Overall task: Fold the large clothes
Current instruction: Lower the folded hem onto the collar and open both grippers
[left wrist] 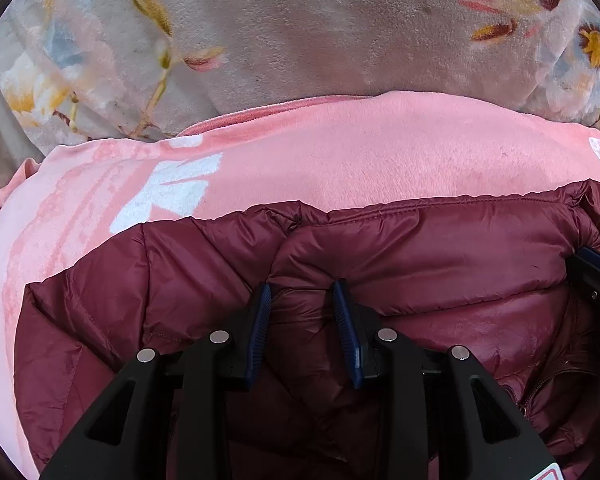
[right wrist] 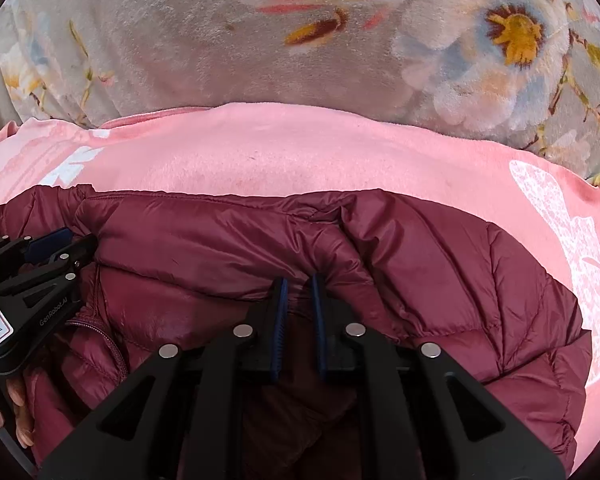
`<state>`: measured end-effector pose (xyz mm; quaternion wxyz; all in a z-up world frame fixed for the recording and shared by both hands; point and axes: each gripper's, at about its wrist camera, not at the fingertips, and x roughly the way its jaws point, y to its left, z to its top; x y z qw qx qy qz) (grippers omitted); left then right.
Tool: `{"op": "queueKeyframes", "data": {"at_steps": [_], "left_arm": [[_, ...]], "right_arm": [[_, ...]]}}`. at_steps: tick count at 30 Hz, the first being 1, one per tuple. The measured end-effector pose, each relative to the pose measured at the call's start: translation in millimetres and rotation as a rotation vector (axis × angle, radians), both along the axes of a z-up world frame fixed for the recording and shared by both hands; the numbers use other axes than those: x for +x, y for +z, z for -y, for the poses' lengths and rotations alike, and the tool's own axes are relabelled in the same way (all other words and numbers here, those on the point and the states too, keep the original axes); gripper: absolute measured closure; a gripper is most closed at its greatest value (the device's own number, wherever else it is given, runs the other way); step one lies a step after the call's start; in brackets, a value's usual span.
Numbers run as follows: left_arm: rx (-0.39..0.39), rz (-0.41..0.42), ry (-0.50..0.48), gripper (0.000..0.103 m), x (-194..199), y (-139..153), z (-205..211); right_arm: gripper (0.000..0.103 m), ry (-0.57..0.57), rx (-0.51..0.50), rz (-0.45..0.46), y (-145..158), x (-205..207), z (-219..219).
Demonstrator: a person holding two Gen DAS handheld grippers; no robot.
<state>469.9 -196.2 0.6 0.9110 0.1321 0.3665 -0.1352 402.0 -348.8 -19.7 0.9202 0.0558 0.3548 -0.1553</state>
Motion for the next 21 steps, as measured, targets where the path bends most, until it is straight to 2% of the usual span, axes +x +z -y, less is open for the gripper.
{"op": "queueKeyframes", "data": {"at_steps": [21], "left_arm": [[0.033,0.020,-0.001,0.070,-4.3,1.3,3.9]], "right_arm": [[0.092,-0.002,0.000,-0.003,0.7,1.0,-0.5]]}}
